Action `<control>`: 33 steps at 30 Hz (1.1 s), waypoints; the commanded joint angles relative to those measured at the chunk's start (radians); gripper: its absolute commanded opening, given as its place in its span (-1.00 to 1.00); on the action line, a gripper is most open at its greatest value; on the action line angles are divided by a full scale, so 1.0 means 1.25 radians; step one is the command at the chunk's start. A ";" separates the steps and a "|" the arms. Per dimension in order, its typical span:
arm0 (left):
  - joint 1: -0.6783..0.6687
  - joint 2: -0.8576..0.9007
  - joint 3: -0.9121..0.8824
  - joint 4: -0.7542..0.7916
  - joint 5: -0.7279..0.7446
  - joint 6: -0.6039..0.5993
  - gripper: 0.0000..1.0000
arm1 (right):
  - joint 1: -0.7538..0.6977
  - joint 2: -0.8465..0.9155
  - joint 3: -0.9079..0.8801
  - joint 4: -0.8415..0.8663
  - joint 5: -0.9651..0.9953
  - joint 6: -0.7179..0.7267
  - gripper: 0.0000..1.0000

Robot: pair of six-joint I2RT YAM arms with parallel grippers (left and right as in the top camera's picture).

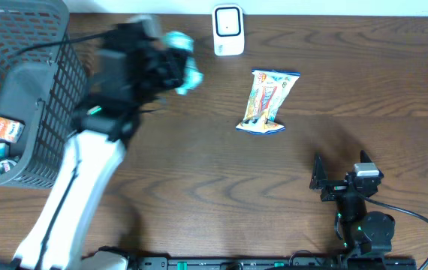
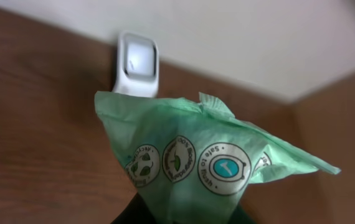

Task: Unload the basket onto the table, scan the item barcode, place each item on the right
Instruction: 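Carry the green packet to the scanner and drop it on the table, then move the left gripper back into the basket and grasp the orange box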

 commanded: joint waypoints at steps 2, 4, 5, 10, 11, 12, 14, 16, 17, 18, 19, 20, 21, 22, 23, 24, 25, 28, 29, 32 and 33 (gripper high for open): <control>-0.099 0.188 0.007 0.046 -0.098 0.107 -0.82 | -0.004 0.000 -0.001 -0.004 0.008 0.008 0.99; -0.128 0.253 0.007 0.067 -0.132 0.108 -0.74 | -0.004 0.000 -0.001 -0.004 0.008 0.008 0.98; -0.137 0.276 0.007 0.077 -0.131 0.107 -0.69 | -0.004 0.000 -0.001 -0.004 0.008 0.008 0.99; -0.184 0.360 0.007 0.130 -0.131 0.107 -0.24 | -0.004 0.000 -0.001 -0.004 0.008 0.008 0.98; -0.189 0.366 0.007 0.136 -0.131 0.107 -0.11 | -0.004 0.000 -0.001 -0.004 0.008 0.008 0.99; -0.193 0.369 0.007 0.139 -0.131 0.107 0.04 | -0.004 0.000 -0.001 -0.004 0.008 0.008 0.98; -0.197 0.370 0.007 0.141 -0.131 0.107 0.35 | -0.004 0.000 -0.001 -0.004 0.008 0.008 0.99; -0.197 0.366 0.007 0.145 -0.131 0.107 0.37 | -0.004 0.000 -0.001 -0.004 0.008 0.008 0.99; -0.196 0.362 0.007 0.146 -0.131 0.107 0.37 | -0.004 0.000 -0.001 -0.004 0.008 0.008 0.99; -0.193 0.354 0.007 0.145 -0.131 0.107 0.37 | -0.004 0.000 -0.001 -0.004 0.008 0.008 0.99; -0.191 0.344 0.008 0.146 -0.131 0.107 0.37 | -0.004 0.000 -0.001 -0.004 0.008 0.008 0.99; -0.186 0.329 0.008 0.147 -0.131 0.107 0.38 | -0.004 0.000 -0.001 -0.004 0.008 0.008 0.99; -0.180 0.312 0.009 0.147 -0.131 0.107 0.38 | -0.004 0.000 -0.001 -0.004 0.008 0.008 0.98; -0.172 0.290 0.011 0.146 -0.131 0.107 0.39 | -0.004 0.000 -0.001 -0.004 0.008 0.008 0.98; -0.163 0.269 0.012 0.146 -0.131 0.107 0.40 | -0.004 0.000 -0.001 -0.004 0.008 0.008 0.98; -0.147 0.235 0.012 0.145 -0.132 0.107 0.42 | -0.004 0.000 -0.001 -0.004 0.008 0.008 0.99; -0.133 0.208 0.012 0.142 -0.132 0.107 0.49 | -0.004 0.000 -0.001 -0.004 0.008 0.008 0.99; -0.067 0.109 0.012 0.121 -0.132 0.107 0.50 | -0.004 0.000 -0.001 -0.004 0.008 0.008 0.98; -0.043 0.081 0.012 0.112 -0.132 0.107 0.50 | -0.004 0.000 -0.001 -0.004 0.008 0.008 0.99; 0.054 -0.016 0.012 0.077 -0.132 0.108 0.50 | -0.004 0.000 -0.001 -0.004 0.008 0.008 0.98; 0.094 -0.047 0.012 0.062 -0.131 0.111 0.50 | -0.004 0.000 -0.001 -0.004 0.008 0.008 0.99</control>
